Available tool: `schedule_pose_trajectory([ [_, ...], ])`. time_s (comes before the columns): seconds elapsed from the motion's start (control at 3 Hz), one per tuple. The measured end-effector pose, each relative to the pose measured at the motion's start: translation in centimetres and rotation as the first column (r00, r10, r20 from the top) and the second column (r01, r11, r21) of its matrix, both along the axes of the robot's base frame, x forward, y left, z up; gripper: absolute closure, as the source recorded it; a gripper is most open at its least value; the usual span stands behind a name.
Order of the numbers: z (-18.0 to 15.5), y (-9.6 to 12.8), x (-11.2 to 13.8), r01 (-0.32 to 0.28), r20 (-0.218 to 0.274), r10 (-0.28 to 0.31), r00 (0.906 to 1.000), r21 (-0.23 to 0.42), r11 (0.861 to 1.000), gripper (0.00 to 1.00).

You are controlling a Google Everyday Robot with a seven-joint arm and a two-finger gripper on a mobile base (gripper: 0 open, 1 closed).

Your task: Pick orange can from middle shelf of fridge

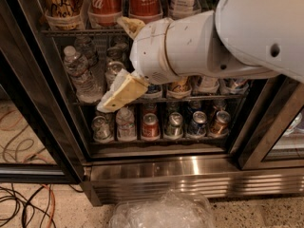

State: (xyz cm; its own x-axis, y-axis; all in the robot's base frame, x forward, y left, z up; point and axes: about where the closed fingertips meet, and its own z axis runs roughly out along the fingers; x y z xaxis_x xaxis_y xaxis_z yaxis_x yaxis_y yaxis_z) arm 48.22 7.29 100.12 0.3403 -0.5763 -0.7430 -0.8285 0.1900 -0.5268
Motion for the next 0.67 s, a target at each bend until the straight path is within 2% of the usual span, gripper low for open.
schedule_pose_trajectory([
  [0.33,0.0,0.0,0.0,0.0,0.0,0.0,1.0,0.0,1.0,0.0],
  [0.67,0.0,2.0,-0.3,-0.007,0.006,0.007,1.0,0.027,1.0,0.0],
])
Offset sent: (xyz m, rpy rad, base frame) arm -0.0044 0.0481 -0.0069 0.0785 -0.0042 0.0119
